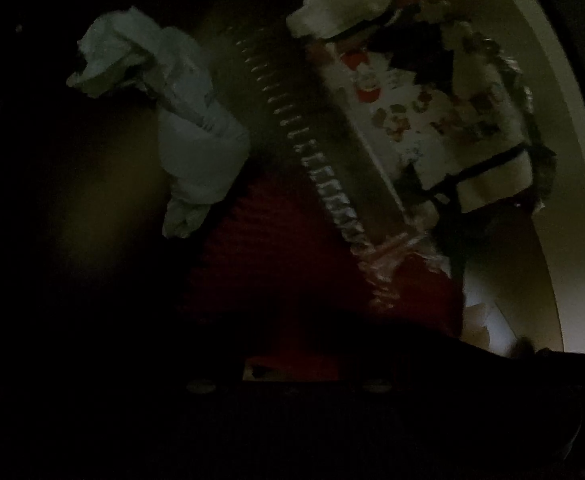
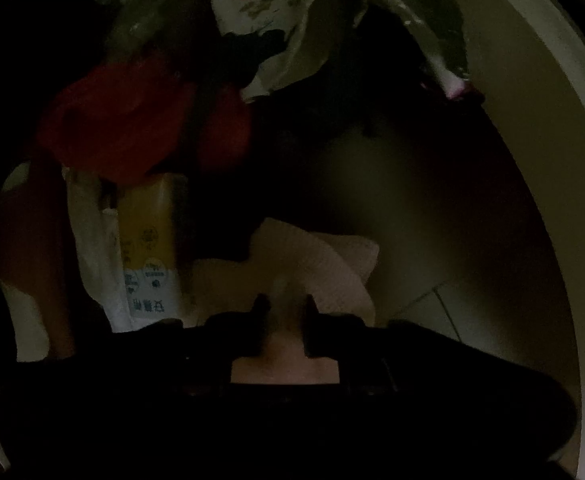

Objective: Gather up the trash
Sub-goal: 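Close left tool on the red plastic bag while right tool holds the pink tissue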

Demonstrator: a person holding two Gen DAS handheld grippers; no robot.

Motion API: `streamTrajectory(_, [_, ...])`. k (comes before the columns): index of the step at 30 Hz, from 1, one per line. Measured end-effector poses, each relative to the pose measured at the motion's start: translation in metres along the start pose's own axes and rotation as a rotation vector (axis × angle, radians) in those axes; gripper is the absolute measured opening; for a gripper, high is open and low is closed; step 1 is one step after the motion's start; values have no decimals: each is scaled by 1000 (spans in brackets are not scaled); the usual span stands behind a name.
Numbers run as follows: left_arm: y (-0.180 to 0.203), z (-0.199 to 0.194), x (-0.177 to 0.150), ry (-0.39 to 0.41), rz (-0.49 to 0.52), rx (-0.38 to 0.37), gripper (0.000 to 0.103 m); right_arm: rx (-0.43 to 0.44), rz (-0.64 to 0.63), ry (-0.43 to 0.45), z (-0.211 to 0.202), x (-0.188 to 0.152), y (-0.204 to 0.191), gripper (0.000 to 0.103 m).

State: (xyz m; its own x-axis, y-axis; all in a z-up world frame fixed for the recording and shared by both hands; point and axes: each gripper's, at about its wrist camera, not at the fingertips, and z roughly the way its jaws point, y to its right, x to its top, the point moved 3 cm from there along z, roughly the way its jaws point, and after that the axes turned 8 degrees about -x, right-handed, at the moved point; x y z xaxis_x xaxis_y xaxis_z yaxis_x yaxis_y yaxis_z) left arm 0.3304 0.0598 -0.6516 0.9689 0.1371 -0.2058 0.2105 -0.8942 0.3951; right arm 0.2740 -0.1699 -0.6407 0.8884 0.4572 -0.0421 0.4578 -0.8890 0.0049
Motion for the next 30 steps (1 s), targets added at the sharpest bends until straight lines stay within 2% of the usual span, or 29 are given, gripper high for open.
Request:
streamTrajectory(6, [8,-31,-16,6,39,-21,5,-3,67,24,-23,-6,13,9])
streamTrajectory(11, [-1,-44,-21,10,45,3,5,15,74,54,-46,-2,18,9])
streamTrajectory(14, [-4,-49,-20,12,20,-82,8,16,76,61,-50,-3,18,9])
streamTrajectory(16, [4,-56,-25,14,65,-111,21,16,84,57,-50,-4,18,9])
streamTrajectory(17, [11,-55,-26,9,95,-118,45,17,84,55,-51,-6,19,9])
streamTrajectory(18, [20,-51,-27,7,126,-125,74,16,83,53,-50,-7,18,9])
streamTrajectory(19, [29,-53,-31,15,165,-134,81,15,82,51,-49,-8,19,9])
streamTrajectory(22, [49,-44,-39,1,259,-130,82,19,87,47,-42,-8,15,9])
streamTrajectory(25, [56,-23,-39,-27,276,-102,82,15,76,48,-37,-8,14,9])
streamTrajectory(27, [57,-6,-38,-44,287,-33,81,19,75,49,-33,-7,14,9])
streamTrajectory(28, [54,1,-37,-55,289,-22,80,23,76,49,-31,-6,14,9])
streamTrajectory(30, [53,9,-36,-61,282,-24,73,30,73,48,-29,-6,14,9])
